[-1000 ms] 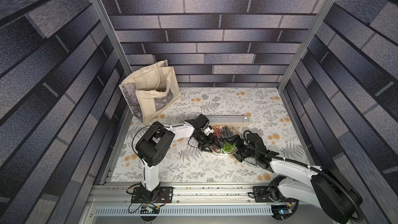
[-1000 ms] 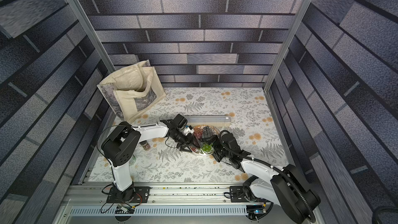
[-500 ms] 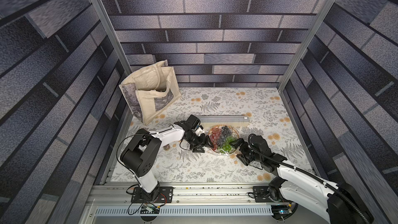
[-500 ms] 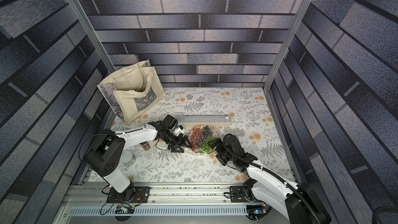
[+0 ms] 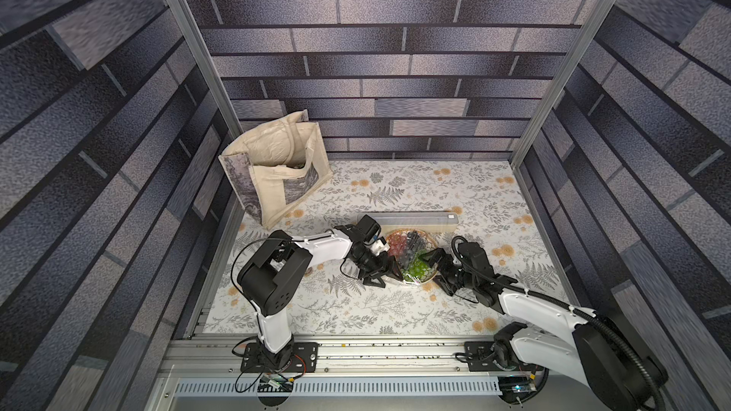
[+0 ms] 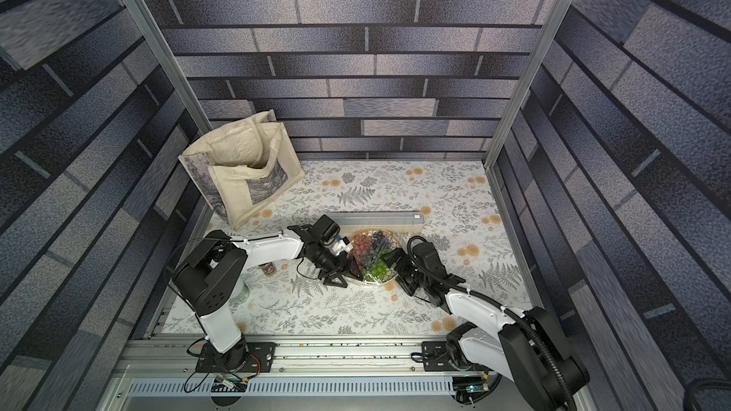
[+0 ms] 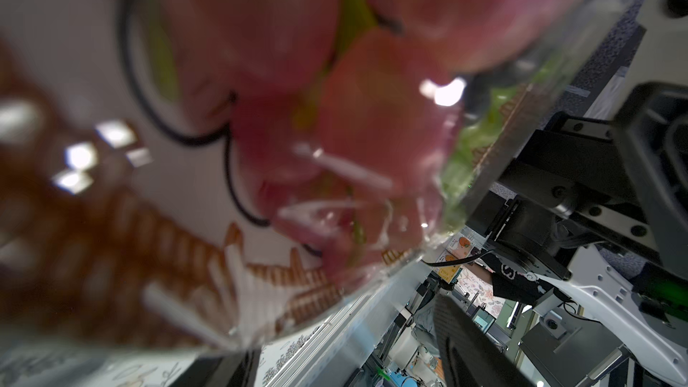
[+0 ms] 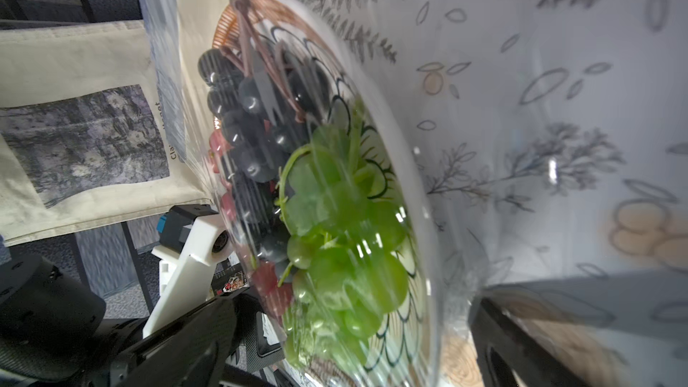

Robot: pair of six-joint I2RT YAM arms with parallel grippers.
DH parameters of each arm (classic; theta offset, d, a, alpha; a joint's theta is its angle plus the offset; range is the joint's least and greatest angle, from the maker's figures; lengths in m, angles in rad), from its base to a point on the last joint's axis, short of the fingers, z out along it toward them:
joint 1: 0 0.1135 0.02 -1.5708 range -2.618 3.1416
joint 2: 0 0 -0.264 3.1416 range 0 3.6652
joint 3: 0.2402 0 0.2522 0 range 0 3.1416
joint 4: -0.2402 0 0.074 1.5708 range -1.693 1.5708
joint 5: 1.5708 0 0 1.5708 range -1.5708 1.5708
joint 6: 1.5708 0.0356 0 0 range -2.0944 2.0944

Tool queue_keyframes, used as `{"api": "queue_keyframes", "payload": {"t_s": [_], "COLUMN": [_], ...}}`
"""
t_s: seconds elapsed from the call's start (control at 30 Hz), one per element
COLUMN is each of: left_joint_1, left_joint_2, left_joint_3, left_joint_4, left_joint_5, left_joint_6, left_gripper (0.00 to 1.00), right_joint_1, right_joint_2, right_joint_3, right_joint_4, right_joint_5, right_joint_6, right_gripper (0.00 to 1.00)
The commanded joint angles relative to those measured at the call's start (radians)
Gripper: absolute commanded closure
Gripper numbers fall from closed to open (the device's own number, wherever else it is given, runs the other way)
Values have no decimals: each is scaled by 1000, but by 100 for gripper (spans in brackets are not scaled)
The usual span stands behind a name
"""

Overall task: Wrap the plate with plastic wrap
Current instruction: Cover the plate with plastic wrap.

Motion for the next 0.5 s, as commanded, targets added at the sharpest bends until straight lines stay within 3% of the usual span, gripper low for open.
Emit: {"api": "queue_keyframes", "payload": {"t_s": [0.0, 0.2, 0.47], "left_joint_1": [12, 17, 66], "left_joint_2": [20, 9, -43], "left_joint_3": [48, 73, 4], "left_joint_4": [-9, 57, 39], "left_joint_5": [-12, -19, -55], "left_joint_6": [46, 33, 28], "left_gripper": [26, 26, 25], "right_joint_1": [-7, -7, -66], "right_joint_2": [17, 21, -29], "right_joint_3": [15, 7, 44], "right_joint_4": [111, 209, -84], "right_joint_5": [-54, -88, -84], "right_joint_6": [17, 61, -72], "right_gripper": [0, 0, 0]}}
